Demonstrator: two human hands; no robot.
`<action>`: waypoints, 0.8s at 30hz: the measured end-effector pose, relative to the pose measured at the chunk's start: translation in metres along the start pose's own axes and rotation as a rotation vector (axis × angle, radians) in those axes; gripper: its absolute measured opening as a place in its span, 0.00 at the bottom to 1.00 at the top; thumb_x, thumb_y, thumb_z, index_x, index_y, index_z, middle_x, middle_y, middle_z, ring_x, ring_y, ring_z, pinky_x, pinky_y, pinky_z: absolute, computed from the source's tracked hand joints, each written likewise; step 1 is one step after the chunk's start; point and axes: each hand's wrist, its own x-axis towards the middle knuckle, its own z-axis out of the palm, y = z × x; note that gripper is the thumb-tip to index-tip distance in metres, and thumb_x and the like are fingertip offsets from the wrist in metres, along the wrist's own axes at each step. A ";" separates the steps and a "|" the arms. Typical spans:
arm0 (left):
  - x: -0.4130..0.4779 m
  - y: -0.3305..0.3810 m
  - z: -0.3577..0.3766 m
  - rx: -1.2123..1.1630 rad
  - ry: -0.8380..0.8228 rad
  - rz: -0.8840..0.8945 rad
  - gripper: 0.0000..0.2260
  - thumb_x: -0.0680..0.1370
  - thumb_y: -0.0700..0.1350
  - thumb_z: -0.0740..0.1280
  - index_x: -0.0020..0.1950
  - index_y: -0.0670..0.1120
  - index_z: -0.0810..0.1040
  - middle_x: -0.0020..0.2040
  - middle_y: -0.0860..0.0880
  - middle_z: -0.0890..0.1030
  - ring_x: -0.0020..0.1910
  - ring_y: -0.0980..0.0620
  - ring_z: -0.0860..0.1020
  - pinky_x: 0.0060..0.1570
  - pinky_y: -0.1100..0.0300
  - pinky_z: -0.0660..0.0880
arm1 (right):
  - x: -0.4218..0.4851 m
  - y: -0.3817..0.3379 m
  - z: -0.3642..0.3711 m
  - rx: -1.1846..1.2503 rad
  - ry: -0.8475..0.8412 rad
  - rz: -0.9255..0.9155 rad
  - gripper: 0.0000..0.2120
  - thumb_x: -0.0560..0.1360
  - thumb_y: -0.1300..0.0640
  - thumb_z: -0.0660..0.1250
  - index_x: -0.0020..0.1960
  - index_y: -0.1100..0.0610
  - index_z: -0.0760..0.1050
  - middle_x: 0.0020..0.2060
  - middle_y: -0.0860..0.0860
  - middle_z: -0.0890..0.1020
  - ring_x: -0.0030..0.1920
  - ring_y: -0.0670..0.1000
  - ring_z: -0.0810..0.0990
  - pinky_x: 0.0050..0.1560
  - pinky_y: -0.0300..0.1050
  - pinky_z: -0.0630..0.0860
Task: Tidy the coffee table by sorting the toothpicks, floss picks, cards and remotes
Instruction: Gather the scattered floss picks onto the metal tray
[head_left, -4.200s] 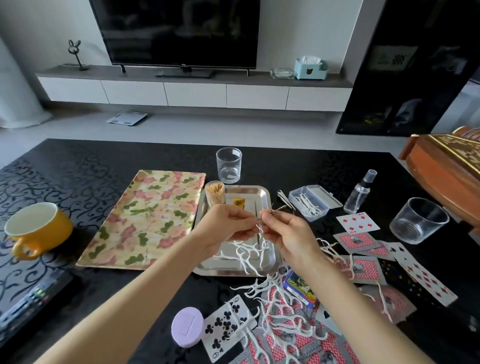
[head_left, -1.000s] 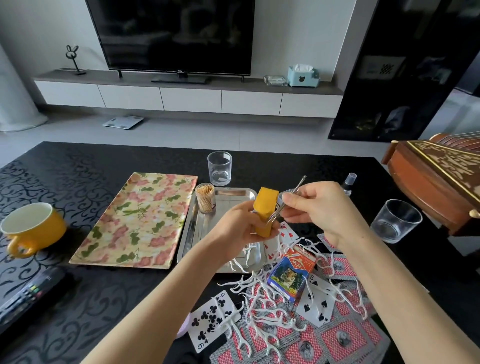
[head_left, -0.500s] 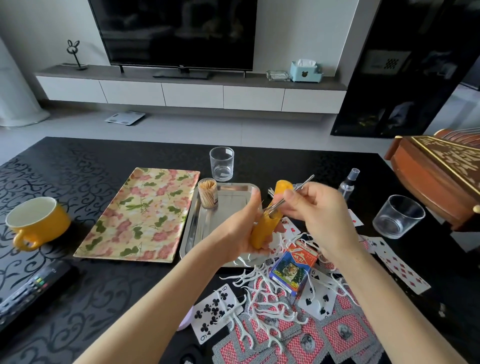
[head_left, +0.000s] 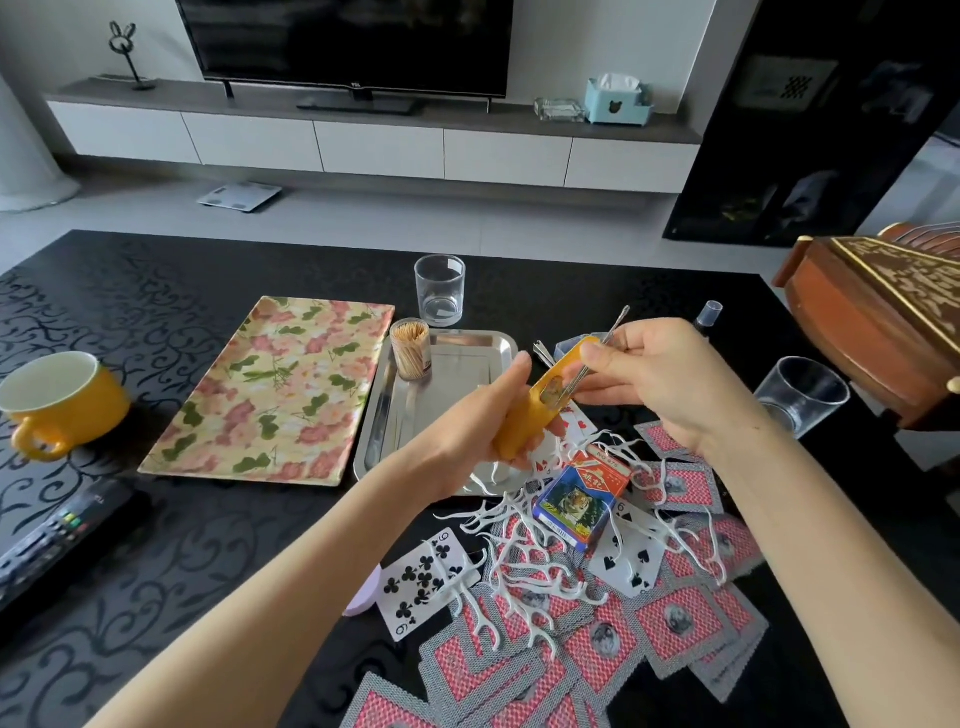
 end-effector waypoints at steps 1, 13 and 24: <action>0.000 0.000 0.000 -0.011 -0.008 0.001 0.24 0.80 0.60 0.49 0.52 0.45 0.77 0.41 0.50 0.79 0.36 0.56 0.74 0.40 0.62 0.74 | 0.000 0.001 0.001 -0.014 0.012 -0.016 0.06 0.76 0.61 0.65 0.42 0.58 0.77 0.39 0.57 0.84 0.40 0.54 0.85 0.48 0.53 0.81; -0.003 -0.003 0.000 0.010 -0.108 0.058 0.16 0.82 0.49 0.53 0.49 0.43 0.77 0.40 0.46 0.76 0.34 0.55 0.73 0.40 0.60 0.73 | 0.004 0.005 -0.001 -0.013 0.076 -0.004 0.08 0.77 0.59 0.65 0.39 0.59 0.77 0.35 0.57 0.84 0.37 0.54 0.85 0.44 0.51 0.82; -0.002 0.003 0.000 0.123 -0.099 0.081 0.16 0.83 0.48 0.52 0.50 0.43 0.77 0.39 0.47 0.75 0.35 0.55 0.73 0.39 0.64 0.73 | 0.005 0.012 0.004 -0.020 0.187 -0.019 0.07 0.77 0.58 0.65 0.45 0.61 0.78 0.38 0.57 0.84 0.37 0.53 0.85 0.45 0.54 0.82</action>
